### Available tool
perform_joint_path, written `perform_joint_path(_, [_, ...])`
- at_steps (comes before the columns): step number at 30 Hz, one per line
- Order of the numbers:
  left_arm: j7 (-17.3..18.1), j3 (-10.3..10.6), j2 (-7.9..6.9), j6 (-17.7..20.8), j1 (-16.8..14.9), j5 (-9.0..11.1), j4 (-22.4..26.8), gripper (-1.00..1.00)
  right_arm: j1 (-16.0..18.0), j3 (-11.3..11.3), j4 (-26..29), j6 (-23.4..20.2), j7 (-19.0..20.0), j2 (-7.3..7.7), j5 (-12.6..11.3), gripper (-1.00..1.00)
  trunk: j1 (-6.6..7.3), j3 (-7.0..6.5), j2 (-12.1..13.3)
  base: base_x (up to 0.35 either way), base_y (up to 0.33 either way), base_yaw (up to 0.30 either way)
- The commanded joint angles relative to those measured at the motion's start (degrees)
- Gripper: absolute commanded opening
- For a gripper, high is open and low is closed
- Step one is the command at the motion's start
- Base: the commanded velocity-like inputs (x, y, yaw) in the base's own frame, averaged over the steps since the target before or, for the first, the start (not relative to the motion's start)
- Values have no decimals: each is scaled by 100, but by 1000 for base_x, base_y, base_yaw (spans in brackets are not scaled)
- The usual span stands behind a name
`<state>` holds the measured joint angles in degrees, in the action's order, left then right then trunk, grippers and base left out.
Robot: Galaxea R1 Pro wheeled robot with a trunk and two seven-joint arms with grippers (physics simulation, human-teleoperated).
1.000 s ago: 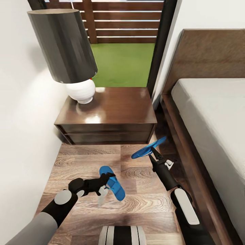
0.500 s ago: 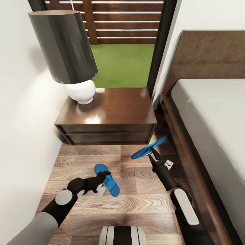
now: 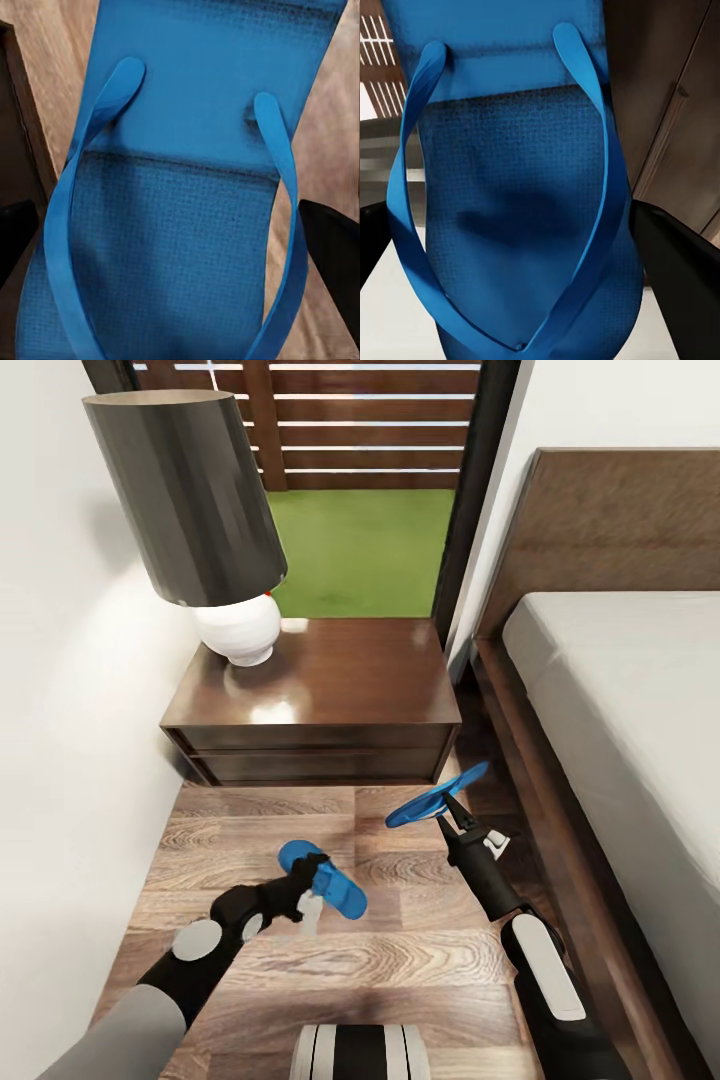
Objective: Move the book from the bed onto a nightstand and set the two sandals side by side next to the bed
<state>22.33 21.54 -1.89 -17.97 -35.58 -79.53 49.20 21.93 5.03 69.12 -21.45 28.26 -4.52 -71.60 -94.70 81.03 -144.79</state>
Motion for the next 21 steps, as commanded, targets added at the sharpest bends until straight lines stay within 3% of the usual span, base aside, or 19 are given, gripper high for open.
perform_joint_path(1, [2,-2,-1,-33,-2,427,-47,-100,3,15,0,-53,4,-7,-47,-100,1,4,-1,0,0,0])
perform_joint_path(2, [9,-14,-9,-35,-2,1203,-109,-100,4,15,-1,-53,4,-6,-47,-100,1,4,-1,0,0,0])
perform_joint_path(5, [20,-98,-111,-47,-3,2848,-143,-100,4,15,-2,-53,4,-8,-47,-100,1,4,-1,0,0,0])
perform_joint_path(8, [57,-454,-282,-60,-2,4792,-146,-100,2,15,-3,-53,4,-7,-46,-100,1,4,-1,0,0,0])
perform_joint_path(9, [209,-699,-361,-61,-2,6172,-162,-100,2,15,-2,-53,4,-7,-47,-100,1,4,-1,0,0,0])
perform_joint_path(11, [552,-826,-418,-23,-2,7649,-182,-100,4,15,0,-53,4,-7,-44,-100,1,4,-1,0,0,0])
perform_joint_path(13, [934,-862,-491,26,-2,8523,-197,-100,4,15,-3,-53,4,-8,-40,-100,1,4,-1,0,0,0])
perform_joint_path(15, [1500,-868,-518,59,8,8874,-330,-100,3,15,-4,-53,4,-9,-39,-100,1,4,-1,0,0,0])
perform_joint_path(16, [2083,-882,-528,68,18,9053,-600,-100,4,15,-3,-53,4,-7,-39,-100,1,4,-1,0,0,0])
perform_joint_path(17, [2439,-887,-529,67,20,9201,-726,-100,2,15,0,-53,4,-6,-39,-100,1,4,-1,0,0,0])
perform_joint_path(19, [3278,-895,-531,73,23,9757,-872,-100,2,15,-1,-53,4,-10,-39,-100,1,4,-1,0,0,0])
perform_joint_path(20, [3695,-905,-531,78,24,10178,-925,-100,3,15,-2,-51,4,-11,-39,-100,1,4,-1,0,0,0])
perform_joint_path(21, [4172,-941,-540,95,24,10950,-1014,-100,2,15,-3,-48,4,-12,-39,-100,1,4,-1,0,0,0])
